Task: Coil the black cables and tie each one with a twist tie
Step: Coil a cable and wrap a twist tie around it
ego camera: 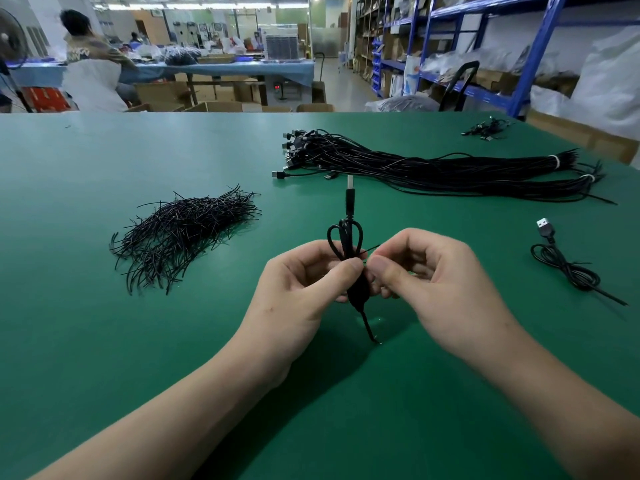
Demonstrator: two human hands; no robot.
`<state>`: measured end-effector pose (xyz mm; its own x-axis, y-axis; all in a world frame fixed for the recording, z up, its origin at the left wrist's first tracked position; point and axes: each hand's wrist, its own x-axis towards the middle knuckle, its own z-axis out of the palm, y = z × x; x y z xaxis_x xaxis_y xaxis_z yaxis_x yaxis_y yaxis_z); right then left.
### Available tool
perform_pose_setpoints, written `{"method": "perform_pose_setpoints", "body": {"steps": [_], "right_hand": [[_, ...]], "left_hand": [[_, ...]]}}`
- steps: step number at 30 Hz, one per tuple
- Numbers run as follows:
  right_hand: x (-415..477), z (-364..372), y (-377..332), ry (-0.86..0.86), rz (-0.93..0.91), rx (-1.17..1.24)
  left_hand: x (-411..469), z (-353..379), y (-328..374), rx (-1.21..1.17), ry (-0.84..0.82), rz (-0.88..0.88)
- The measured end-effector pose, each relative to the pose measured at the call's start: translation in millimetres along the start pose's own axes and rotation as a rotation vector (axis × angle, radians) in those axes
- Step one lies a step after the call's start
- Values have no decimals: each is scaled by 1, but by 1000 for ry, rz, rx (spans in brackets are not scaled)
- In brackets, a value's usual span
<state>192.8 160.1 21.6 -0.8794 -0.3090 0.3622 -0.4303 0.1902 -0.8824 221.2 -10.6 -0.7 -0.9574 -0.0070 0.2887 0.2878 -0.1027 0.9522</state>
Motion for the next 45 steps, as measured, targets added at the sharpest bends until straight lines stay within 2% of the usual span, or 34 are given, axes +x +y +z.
{"method": "perform_pose_setpoints", "body": {"steps": [6,11,16,21,30,36,40,45], "right_hand": [[1,-5,-1,-120,199,325],[2,-12,0,-263,302,431],[-1,-11,-1,-347,374,417],[1,-12,-3,-297,426,393],[-2,-13,3,-416,480,403],[0,-16,7,-421,417,469],[2,-17,7,-371,339,409],[2,-22,8,-413,330,281]], "left_hand": [[0,-1,6,-23,-99,67],[0,-5,11,-32,-194,34],[0,-5,9,25,-165,42],[1,-6,8,56,-84,40],[0,-7,8,149,-134,64],[1,-8,9,107,-159,56],[2,-8,8,77,-171,22],[1,-9,9,39,-209,-2]]}}
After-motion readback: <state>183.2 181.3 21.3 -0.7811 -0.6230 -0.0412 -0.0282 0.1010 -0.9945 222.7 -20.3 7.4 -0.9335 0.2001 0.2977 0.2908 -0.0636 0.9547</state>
